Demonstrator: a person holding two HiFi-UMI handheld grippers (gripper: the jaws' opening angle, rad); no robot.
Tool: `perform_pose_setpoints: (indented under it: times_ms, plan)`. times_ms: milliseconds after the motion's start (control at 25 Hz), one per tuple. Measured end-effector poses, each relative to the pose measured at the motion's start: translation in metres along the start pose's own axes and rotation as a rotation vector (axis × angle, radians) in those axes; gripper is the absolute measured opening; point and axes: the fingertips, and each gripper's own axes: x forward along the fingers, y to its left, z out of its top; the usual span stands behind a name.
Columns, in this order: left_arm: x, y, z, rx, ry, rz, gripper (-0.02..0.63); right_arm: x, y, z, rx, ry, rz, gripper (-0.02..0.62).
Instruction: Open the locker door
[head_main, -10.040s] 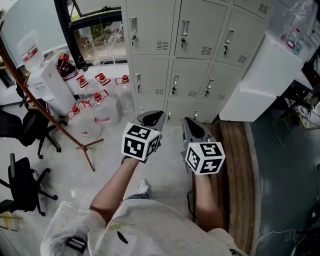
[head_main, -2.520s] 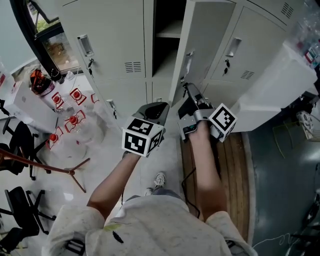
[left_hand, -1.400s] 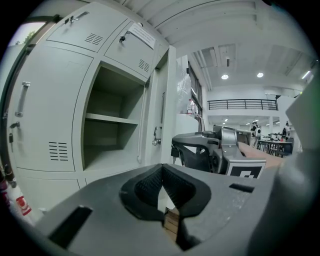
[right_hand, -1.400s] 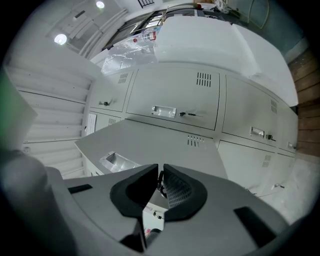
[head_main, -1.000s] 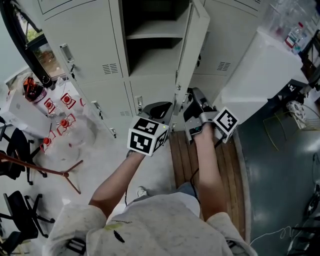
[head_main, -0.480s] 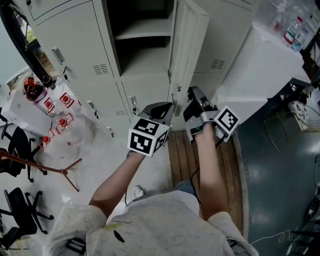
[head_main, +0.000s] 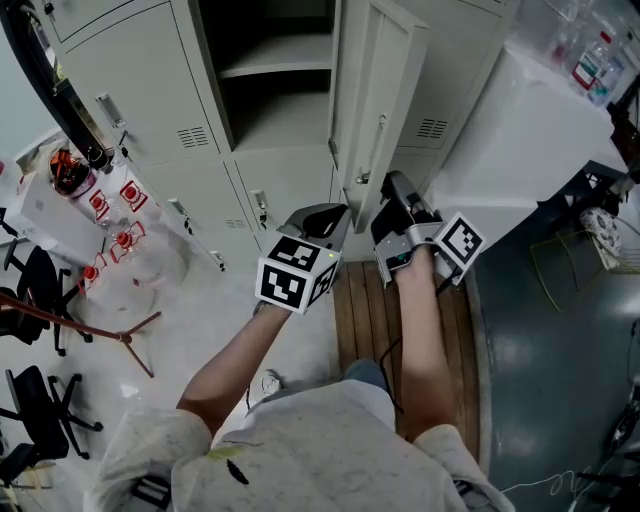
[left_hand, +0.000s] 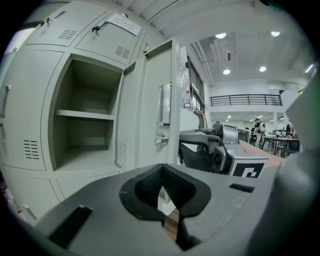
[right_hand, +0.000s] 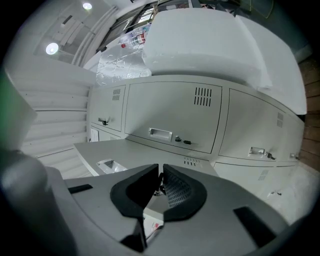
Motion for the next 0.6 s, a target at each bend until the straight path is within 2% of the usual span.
perform_pose_setpoints:
  times_ms: [600]
  plan:
    - [0.017, -0.003, -0.009, 0.007, -0.005, 0.021, 0.006, 0.001, -0.013, 0.02, -0.007, 0.005, 0.025, 0.025]
